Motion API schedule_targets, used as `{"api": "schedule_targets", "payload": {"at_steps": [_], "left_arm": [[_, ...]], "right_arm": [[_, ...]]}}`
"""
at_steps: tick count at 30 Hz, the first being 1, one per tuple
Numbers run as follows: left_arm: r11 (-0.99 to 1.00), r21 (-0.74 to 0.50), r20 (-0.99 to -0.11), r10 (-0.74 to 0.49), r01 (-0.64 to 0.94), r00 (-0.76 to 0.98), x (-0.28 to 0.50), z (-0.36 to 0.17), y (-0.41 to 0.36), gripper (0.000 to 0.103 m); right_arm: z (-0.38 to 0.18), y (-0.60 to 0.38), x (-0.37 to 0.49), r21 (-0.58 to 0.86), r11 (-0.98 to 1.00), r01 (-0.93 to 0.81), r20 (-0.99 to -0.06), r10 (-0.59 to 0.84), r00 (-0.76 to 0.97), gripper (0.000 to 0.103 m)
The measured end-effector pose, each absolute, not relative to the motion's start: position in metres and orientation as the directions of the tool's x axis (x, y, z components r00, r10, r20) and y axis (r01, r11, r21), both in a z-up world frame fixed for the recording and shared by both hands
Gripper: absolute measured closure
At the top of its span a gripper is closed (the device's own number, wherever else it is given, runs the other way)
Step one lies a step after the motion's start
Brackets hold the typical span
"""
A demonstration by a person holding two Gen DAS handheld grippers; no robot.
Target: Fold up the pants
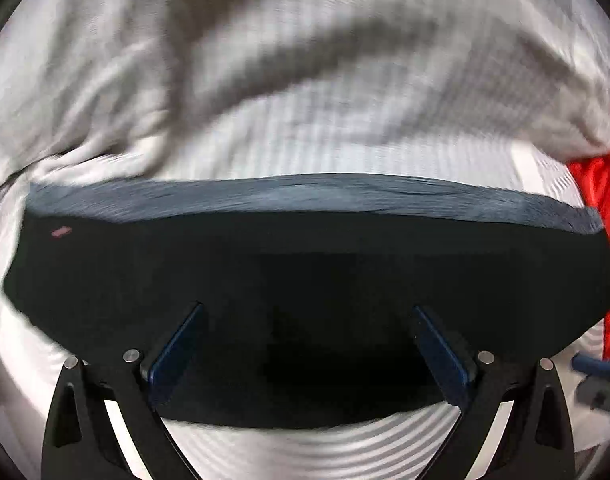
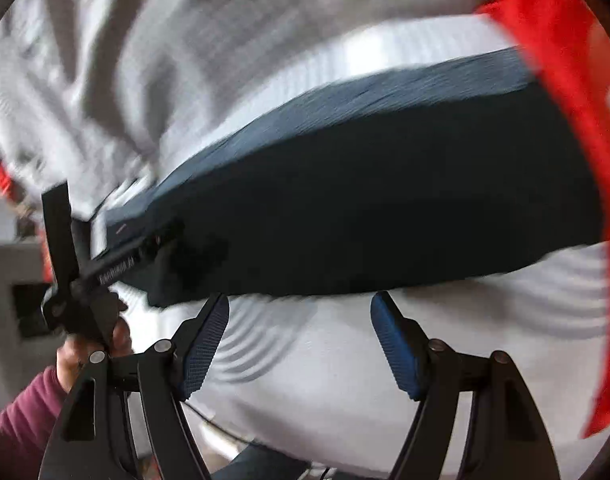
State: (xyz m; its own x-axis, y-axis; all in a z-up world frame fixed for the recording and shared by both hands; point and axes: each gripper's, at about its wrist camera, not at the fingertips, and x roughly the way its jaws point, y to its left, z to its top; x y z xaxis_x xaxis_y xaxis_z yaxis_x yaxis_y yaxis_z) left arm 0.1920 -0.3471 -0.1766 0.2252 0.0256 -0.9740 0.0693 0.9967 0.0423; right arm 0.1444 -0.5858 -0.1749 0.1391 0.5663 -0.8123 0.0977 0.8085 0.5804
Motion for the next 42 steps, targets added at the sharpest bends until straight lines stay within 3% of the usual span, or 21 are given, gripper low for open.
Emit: {"api": "schedule_targets", "payload": {"at_steps": [4, 9, 16, 23, 26, 27, 28, 29, 31, 36, 42], "left_arm": [[0.987, 0.16, -0.96, 0.157, -0.006, 0.23, 0.179, -0.171, -0.277, 0.001], [0.981, 0.186, -0.958, 0.195, -0.061, 0.209, 0.173, -0.188, -0.202, 0.001], [0.978, 0.203, -0.956, 0.208, -0.046, 0.206, 0.175, -0.213, -0.145, 0.001], [0.981, 0.194, -0.958, 0.196, -0.029, 0.208, 0.172, -0.232, -0.119, 0.001], [0.977, 0.213, -0.952, 0.204, 0.014, 0.227, 0.169, -0.234, -0.122, 0.001], [0.977, 0.211, -0.952, 0.201, 0.018, 0.229, 0.168, -0.234, -0.122, 0.001], [0.979, 0.204, -0.954, 0.195, 0.015, 0.227, 0.167, -0.232, -0.121, 0.001], [0.979, 0.202, -0.955, 0.193, 0.014, 0.227, 0.167, -0.231, -0.12, 0.001], [0.982, 0.19, -0.956, 0.181, 0.015, 0.233, 0.165, -0.229, -0.116, 0.001], [0.978, 0.204, -0.95, 0.188, 0.04, 0.248, 0.167, -0.238, -0.109, 0.001], [0.981, 0.191, -0.947, 0.174, 0.04, 0.27, 0.164, -0.24, -0.108, 0.001]], "right_arm": [[-0.183, -0.518, 0.14, 0.677, 0.734, 0.053, -0.735, 0.672, 0.091, 0.026], [-0.209, -0.428, 0.143, 0.752, 0.657, 0.055, -0.66, 0.75, 0.043, 0.026], [-0.231, -0.34, 0.137, 0.761, 0.647, 0.053, -0.649, 0.76, 0.04, 0.034], [-0.237, -0.31, 0.14, 0.762, 0.643, 0.08, -0.648, 0.76, 0.056, 0.044], [-0.237, -0.305, 0.146, 0.761, 0.641, 0.096, -0.648, 0.759, 0.06, 0.051], [-0.237, -0.304, 0.149, 0.756, 0.646, 0.101, -0.653, 0.755, 0.06, 0.066], [-0.237, -0.304, 0.151, 0.748, 0.654, 0.108, -0.662, 0.747, 0.058, 0.092], [-0.236, -0.307, 0.153, 0.749, 0.652, 0.117, -0.66, 0.749, 0.058, 0.098], [-0.23, -0.312, 0.153, 0.78, 0.616, 0.114, -0.624, 0.778, 0.066, 0.098], [-0.233, -0.306, 0.129, 0.709, 0.704, 0.036, -0.704, 0.71, -0.021, 0.103], [-0.235, -0.323, 0.108, 0.665, 0.746, 0.033, -0.744, 0.666, -0.061, 0.098]]}}
